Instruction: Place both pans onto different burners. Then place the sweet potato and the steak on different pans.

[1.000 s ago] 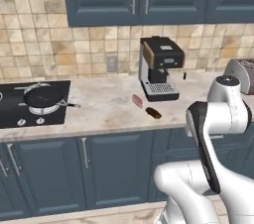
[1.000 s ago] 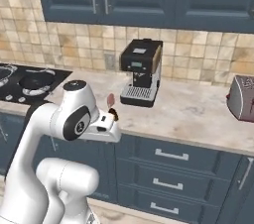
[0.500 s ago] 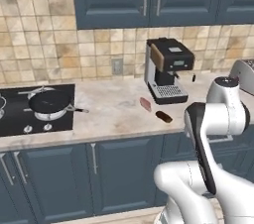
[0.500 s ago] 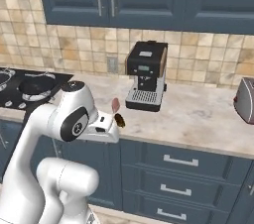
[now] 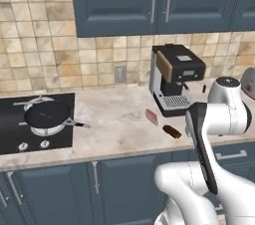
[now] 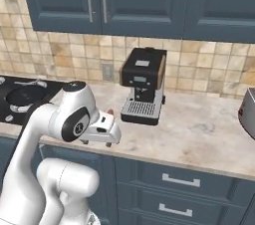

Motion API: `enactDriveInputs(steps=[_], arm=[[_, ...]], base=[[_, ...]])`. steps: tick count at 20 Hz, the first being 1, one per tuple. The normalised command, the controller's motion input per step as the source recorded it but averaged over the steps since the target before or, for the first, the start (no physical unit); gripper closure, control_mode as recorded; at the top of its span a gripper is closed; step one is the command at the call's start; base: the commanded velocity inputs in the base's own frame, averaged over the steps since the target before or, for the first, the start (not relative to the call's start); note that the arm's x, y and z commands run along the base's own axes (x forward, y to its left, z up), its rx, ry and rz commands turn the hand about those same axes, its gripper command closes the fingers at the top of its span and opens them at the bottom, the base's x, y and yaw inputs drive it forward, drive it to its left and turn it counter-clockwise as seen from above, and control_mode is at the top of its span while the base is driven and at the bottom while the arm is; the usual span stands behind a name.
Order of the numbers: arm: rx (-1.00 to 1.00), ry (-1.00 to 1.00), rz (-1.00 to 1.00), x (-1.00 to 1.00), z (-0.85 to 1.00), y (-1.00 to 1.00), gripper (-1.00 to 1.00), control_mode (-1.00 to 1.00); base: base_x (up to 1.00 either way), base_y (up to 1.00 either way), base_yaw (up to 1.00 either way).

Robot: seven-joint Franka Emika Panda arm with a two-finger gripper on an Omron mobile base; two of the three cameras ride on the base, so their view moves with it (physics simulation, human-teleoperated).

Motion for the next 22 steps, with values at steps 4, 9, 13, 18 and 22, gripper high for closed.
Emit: enactDriveInputs(steps=[4, 9, 13, 18, 22], arm=[[0.00, 0.00, 0.00, 0.00, 0.00, 0.00, -1.00, 1.00], [0.00, 0.00, 0.00, 0.00, 0.00, 0.00, -1.00, 1.00], [0.00, 0.00, 0.00, 0.00, 0.00, 0.00, -1.00, 1.00], [0.00, 0.00, 0.00, 0.00, 0.00, 0.00, -1.00, 1.00], [0.00, 0.00, 0.00, 0.00, 0.00, 0.00, -1.00, 1.00]], base=[[0.23, 0.13, 0.00], [0.19, 0.22, 0.00], [0.21, 0.34, 0.00], [0.22, 0.15, 0.00], [0.27, 0.05, 0.00]])
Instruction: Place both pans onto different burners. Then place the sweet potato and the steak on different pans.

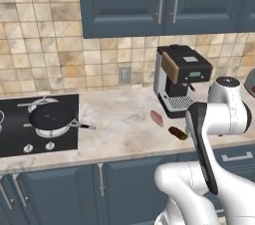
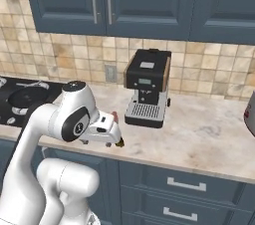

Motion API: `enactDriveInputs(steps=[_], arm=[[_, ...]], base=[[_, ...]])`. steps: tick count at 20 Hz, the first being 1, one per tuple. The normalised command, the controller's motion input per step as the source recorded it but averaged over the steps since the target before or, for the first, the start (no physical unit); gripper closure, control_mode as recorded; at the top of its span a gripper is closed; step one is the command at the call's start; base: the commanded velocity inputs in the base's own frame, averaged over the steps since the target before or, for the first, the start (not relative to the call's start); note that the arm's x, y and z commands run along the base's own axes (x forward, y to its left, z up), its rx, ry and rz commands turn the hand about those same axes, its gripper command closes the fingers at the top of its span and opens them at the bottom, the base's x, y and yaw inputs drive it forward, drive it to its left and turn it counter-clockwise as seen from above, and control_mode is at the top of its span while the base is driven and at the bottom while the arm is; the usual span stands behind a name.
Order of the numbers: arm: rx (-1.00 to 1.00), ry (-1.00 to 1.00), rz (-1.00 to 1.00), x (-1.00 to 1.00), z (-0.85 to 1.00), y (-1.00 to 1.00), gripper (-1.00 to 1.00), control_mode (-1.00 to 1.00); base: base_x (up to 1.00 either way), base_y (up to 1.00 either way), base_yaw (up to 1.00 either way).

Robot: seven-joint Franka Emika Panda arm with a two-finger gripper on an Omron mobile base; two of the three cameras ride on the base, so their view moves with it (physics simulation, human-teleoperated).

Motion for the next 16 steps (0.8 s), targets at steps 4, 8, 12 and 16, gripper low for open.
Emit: enactDriveInputs(steps=[4, 8, 12, 16], arm=[[0.00, 0.00, 0.00, 0.00, 0.00, 0.00, -1.00, 1.00], [0.00, 0.00, 0.00, 0.00, 0.00, 0.00, -1.00, 1.00], [0.00, 0.00, 0.00, 0.06, 0.00, 0.00, -1.00, -1.00], [0.00, 0.00, 0.00, 0.34, 0.00, 0.09, -1.00, -1.00]], base=[[0.22, 0.01, 0.00], [0.18, 0.02, 0.00], [0.19, 0.04, 0.00], [0.00, 0.00, 0.00]])
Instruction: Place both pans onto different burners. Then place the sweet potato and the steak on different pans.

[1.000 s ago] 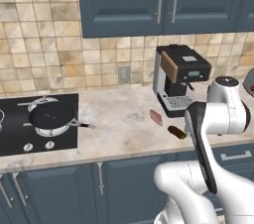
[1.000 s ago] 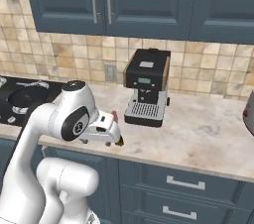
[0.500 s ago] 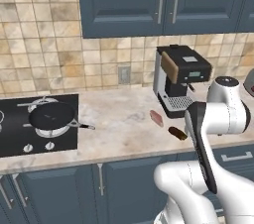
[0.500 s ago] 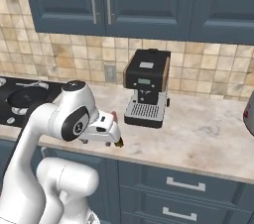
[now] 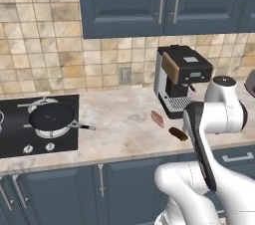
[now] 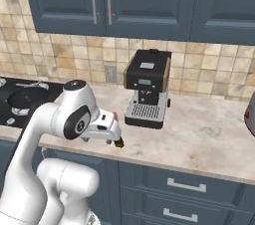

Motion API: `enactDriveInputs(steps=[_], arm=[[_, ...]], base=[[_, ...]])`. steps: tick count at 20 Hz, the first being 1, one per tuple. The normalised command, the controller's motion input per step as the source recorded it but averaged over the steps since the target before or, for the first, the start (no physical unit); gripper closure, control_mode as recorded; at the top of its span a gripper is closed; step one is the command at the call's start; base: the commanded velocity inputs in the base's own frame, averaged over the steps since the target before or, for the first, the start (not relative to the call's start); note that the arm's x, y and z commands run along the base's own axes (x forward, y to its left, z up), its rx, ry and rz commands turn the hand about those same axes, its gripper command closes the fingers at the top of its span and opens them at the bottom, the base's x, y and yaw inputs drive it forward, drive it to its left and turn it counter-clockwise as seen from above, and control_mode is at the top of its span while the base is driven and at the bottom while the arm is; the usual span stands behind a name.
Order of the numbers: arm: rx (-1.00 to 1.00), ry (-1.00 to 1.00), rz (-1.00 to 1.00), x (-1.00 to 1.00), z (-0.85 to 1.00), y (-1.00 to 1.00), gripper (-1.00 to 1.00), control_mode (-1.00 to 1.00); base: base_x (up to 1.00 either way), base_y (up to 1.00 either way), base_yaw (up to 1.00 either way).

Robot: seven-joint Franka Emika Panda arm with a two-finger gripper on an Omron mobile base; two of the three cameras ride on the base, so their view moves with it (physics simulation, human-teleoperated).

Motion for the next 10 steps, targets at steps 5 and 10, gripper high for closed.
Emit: enactDriveInputs(steps=[5, 10], arm=[[0.00, 0.00, 0.02, 0.47, 0.00, 0.14, -1.00, -1.00], [0.00, 0.00, 0.05, 0.44, -0.10, 0.01, -1.00, -1.00]], base=[[0.00, 0.00, 0.00], [0.00, 0.00, 0.00]])
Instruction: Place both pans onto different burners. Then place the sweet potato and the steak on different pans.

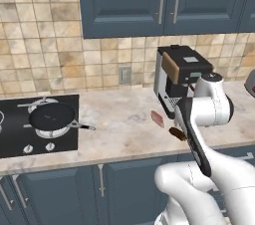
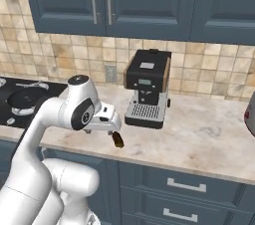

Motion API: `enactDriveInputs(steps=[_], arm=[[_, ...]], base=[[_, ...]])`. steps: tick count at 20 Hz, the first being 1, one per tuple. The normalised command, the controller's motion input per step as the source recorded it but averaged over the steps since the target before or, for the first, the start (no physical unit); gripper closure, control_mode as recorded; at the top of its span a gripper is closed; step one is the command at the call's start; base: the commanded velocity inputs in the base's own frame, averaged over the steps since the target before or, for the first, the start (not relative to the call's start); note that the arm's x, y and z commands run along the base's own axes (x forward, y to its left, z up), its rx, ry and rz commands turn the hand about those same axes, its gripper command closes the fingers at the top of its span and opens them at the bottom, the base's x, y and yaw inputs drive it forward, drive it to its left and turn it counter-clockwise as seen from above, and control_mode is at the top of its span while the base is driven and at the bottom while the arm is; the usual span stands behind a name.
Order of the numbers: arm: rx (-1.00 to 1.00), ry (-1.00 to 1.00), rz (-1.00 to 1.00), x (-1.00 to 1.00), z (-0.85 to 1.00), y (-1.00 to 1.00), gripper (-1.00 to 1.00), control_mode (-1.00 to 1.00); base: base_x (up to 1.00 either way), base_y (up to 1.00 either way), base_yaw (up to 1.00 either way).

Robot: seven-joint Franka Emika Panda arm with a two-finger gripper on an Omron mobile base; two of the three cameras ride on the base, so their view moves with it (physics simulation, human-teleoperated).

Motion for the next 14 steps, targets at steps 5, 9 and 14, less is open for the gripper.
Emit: enactDriveInputs(steps=[5, 9, 14], arm=[[0.00, 0.00, 0.07, 0.44, -0.33, 0.00, -1.00, -1.00], [0.00, 0.00, 0.09, 0.44, -0.49, 0.00, -1.00, -1.00], [0.02, 0.00, 0.09, 0.37, -0.49, -0.01, -1.00, -1.00]], base=[[0.00, 0.00, 0.00], [0.00, 0.00, 0.00], [0.00, 0.00, 0.00]])
